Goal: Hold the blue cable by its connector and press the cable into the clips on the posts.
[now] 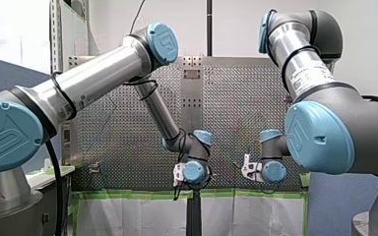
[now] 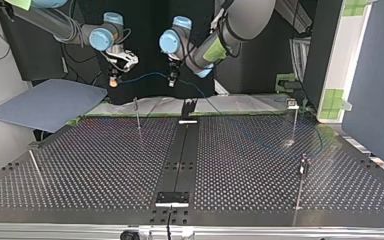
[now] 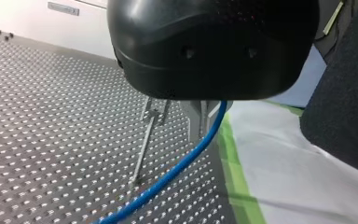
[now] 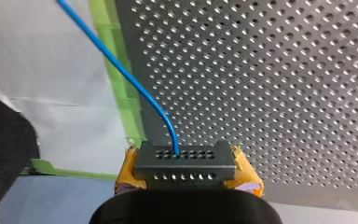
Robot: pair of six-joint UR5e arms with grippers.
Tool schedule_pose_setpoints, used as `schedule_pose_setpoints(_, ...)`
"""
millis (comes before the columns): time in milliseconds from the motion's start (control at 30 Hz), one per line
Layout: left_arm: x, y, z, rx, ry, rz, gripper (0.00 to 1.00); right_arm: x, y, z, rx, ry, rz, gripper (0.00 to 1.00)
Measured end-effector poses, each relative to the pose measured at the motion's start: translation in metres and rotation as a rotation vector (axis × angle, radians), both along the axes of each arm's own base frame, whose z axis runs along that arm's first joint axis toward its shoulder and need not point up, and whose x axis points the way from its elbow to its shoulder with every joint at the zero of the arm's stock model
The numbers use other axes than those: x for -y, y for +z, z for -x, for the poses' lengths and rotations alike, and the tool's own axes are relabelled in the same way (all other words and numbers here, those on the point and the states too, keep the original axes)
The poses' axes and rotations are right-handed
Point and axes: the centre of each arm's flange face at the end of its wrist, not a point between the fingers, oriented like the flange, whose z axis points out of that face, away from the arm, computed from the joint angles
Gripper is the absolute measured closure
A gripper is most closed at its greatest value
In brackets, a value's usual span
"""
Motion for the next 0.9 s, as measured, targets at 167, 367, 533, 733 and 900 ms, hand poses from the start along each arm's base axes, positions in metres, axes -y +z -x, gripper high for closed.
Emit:
schedule_pose_setpoints(167,0.010,-0.008,-0.001,0.015,0.009,0.018,0.99,0.018,0.005,0.006,0.012,-0.014,0.049,1.00)
schedule_pose_setpoints(367,0.019,-0.002,-0.010,0.042,0.024,0.040,0.99,0.037,0.009,0.016,0.008,-0.032,0.076,1.00)
schedule_pose_setpoints(533,0.025,-0.004,-0.015,0.049,0.025,0.047,0.99,0.046,-0.001,0.025,0.000,-0.046,0.071,1.00)
schedule_pose_setpoints(733,0.031,-0.022,-0.019,0.043,0.025,0.042,0.99,0.047,-0.025,0.036,-0.013,-0.061,0.037,1.00)
schedule_pose_setpoints(900,0.035,-0.020,-0.025,0.054,0.028,0.053,0.99,0.055,-0.029,0.046,-0.008,-0.066,0.038,1.00)
